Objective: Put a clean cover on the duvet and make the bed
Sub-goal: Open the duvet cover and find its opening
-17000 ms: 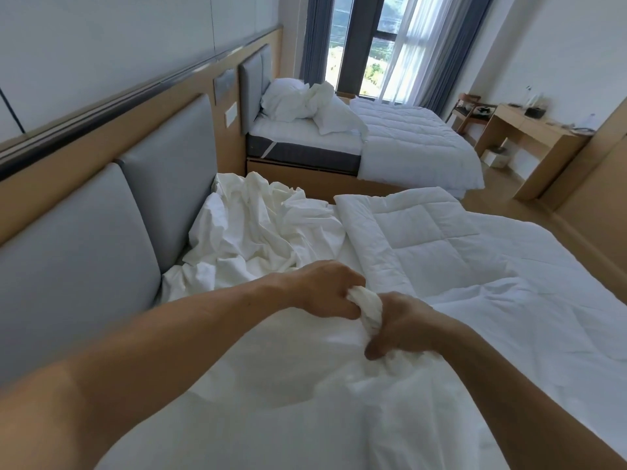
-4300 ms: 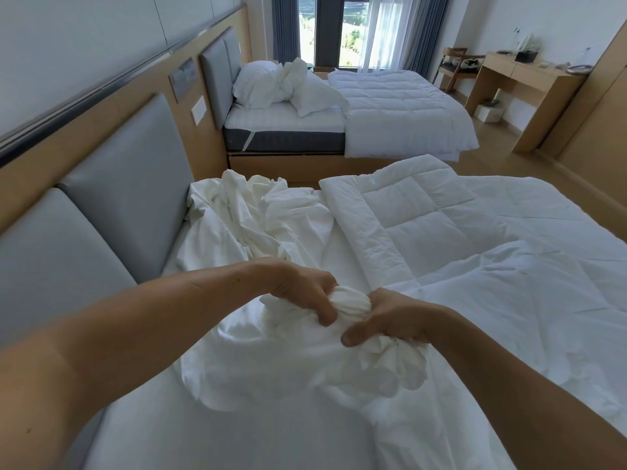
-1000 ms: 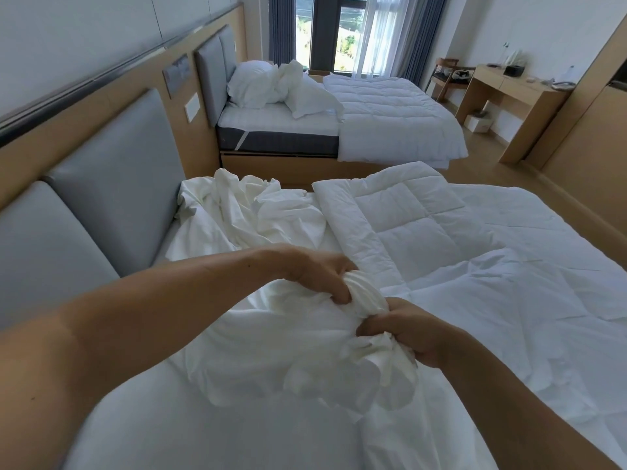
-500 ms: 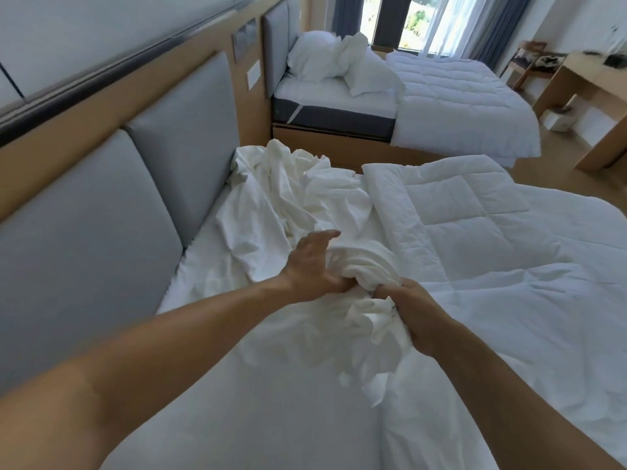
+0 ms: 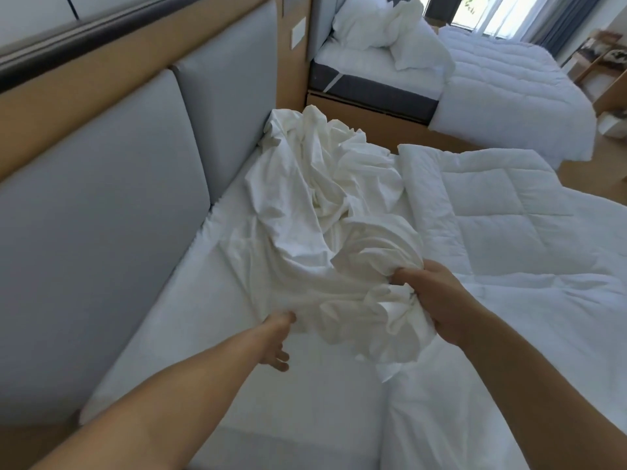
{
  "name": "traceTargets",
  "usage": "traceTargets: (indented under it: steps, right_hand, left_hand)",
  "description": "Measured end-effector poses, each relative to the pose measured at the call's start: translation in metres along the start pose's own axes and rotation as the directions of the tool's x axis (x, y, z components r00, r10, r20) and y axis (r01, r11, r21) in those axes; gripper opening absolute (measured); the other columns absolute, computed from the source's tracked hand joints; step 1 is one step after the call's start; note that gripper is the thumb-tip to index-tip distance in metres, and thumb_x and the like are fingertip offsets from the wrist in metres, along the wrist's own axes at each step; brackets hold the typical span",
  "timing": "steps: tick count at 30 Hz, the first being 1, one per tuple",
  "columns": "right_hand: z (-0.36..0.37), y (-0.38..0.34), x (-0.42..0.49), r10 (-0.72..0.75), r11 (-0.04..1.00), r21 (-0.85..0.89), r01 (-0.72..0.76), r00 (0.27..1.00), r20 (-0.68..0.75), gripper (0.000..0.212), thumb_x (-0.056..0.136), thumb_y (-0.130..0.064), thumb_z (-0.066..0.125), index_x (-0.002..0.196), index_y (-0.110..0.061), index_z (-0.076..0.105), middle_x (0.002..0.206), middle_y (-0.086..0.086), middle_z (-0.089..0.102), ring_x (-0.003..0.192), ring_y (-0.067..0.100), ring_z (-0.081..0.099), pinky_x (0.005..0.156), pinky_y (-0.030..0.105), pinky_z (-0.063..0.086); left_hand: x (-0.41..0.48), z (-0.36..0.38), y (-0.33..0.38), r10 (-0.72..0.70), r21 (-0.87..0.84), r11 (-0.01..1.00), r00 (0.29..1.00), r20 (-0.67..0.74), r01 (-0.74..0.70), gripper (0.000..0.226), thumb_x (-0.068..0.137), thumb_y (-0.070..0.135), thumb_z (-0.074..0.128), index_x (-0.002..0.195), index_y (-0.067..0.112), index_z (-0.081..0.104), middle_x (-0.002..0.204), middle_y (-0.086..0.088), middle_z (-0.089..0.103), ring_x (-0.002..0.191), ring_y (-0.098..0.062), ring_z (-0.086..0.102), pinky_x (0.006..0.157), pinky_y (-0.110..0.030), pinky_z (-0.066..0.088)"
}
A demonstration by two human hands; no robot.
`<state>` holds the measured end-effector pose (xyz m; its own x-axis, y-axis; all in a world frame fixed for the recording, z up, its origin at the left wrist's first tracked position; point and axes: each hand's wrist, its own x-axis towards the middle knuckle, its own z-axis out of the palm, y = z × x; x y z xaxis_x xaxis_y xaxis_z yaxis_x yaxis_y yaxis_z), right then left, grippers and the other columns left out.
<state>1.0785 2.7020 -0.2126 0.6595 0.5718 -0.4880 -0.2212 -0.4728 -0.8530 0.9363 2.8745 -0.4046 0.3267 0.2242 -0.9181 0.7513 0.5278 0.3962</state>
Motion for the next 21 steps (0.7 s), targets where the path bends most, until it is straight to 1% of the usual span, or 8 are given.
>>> traceTargets:
  steps: [2, 5, 7, 10, 13, 15, 17, 21]
  right_hand:
    - [0.0, 0.0, -0.003, -0.015, 1.0, -0.011, 0.016, 1.0, 0.014, 0.016, 0.086, 0.003, 0.055, 0.087, -0.003, 0.069, 0.072, 0.008, 0.065, 0.064, 0.02, 0.065, 0.057, 0.029, 0.052]
    - [-0.004, 0.002, -0.008, -0.032, 0.999, 0.001, 0.032, 0.999, 0.029, 0.012, 0.083, 0.001, 0.059, 0.086, -0.004, 0.069, 0.075, 0.01, 0.065, 0.066, 0.022, 0.065, 0.06, 0.031, 0.052]
    - [-0.005, 0.004, -0.01, -0.029, 0.999, 0.026, 0.028, 0.999, 0.036, 0.017, 0.07, -0.007, 0.063, 0.086, -0.006, 0.07, 0.075, 0.01, 0.065, 0.066, 0.023, 0.065, 0.062, 0.033, 0.051]
    - [-0.006, 0.005, -0.013, -0.026, 0.999, 0.039, 0.024, 0.998, 0.055, 0.029, 0.061, -0.013, 0.061, 0.086, -0.006, 0.071, 0.077, 0.01, 0.067, 0.068, 0.024, 0.065, 0.064, 0.035, 0.052]
    - [-0.009, 0.009, -0.017, -0.032, 0.999, 0.002, 0.032, 0.996, 0.082, 0.033, 0.061, -0.013, 0.061, 0.09, -0.003, 0.071, 0.079, 0.011, 0.068, 0.071, 0.025, 0.067, 0.067, 0.037, 0.053]
    - [-0.012, 0.011, -0.019, -0.036, 0.998, -0.043, 0.04, 0.995, 0.096, 0.036, 0.062, -0.012, 0.062, 0.095, -0.001, 0.071, 0.082, 0.011, 0.071, 0.074, 0.027, 0.069, 0.07, 0.039, 0.055]
    - [-0.016, 0.013, -0.022, -0.045, 0.995, -0.089, 0.053, 0.995, 0.092, 0.025, 0.07, -0.006, 0.064, 0.093, -0.003, 0.071, 0.081, 0.01, 0.072, 0.073, 0.025, 0.07, 0.068, 0.037, 0.056]
    - [-0.026, 0.022, -0.023, -0.064, 0.975, -0.21, 0.069, 0.997, 0.034, 0.017, 0.082, 0.0, 0.063, 0.096, -0.007, 0.07, 0.086, 0.007, 0.075, 0.076, 0.022, 0.073, 0.064, 0.033, 0.059]
  left_hand:
    - [0.006, 0.007, -0.007, 0.039, -0.098, 0.995, 0.999, 0.036, -0.036, 0.052, 0.101, 0.039, 0.047, 0.142, 0.01, 0.036, 0.121, -0.022, 0.048, 0.097, -0.038, 0.059, 0.08, -0.045, 0.051]
    - [0.011, 0.01, -0.005, 0.115, -0.199, 0.974, 0.993, 0.037, -0.106, 0.039, 0.101, 0.031, 0.046, 0.13, 0.005, 0.047, 0.084, -0.012, 0.043, 0.074, -0.033, 0.057, 0.07, -0.041, 0.051]
    - [0.009, 0.009, -0.003, 0.124, -0.269, 0.957, 0.991, 0.055, -0.105, 0.039, 0.102, 0.032, 0.045, 0.129, 0.004, 0.046, 0.089, -0.016, 0.048, 0.078, -0.036, 0.061, 0.073, -0.043, 0.054]
    - [0.01, 0.012, -0.009, 0.05, -0.382, 0.924, 0.991, 0.125, 0.002, 0.039, 0.101, 0.039, 0.047, 0.127, 0.013, 0.033, 0.131, -0.033, 0.042, 0.095, -0.05, 0.064, 0.08, -0.052, 0.057]
    - [0.011, 0.025, -0.014, 0.076, -0.536, 0.844, 0.983, 0.168, 0.027, 0.044, 0.101, 0.032, 0.051, 0.132, 0.004, 0.039, 0.124, -0.035, 0.05, 0.091, -0.045, 0.064, 0.072, -0.048, 0.056]
    - [0.011, 0.032, -0.013, 0.147, -0.67, 0.739, 0.988, 0.05, -0.075, 0.039, 0.098, 0.014, 0.056, 0.133, -0.002, 0.049, 0.103, -0.024, 0.062, 0.079, -0.035, 0.062, 0.064, -0.041, 0.054]
    - [0.014, 0.032, -0.012, 0.159, -0.693, 0.69, 0.978, -0.134, -0.207, 0.039, 0.091, -0.001, 0.059, 0.13, -0.002, 0.054, 0.1, -0.019, 0.064, 0.078, -0.029, 0.061, 0.065, -0.039, 0.053]
    - [-0.002, 0.019, -0.012, 0.202, -0.402, 0.819, 0.862, -0.465, -0.409, 0.041, 0.088, 0.003, 0.064, 0.128, 0.0, 0.055, 0.118, -0.019, 0.063, 0.071, -0.021, 0.056, 0.071, -0.034, 0.053]
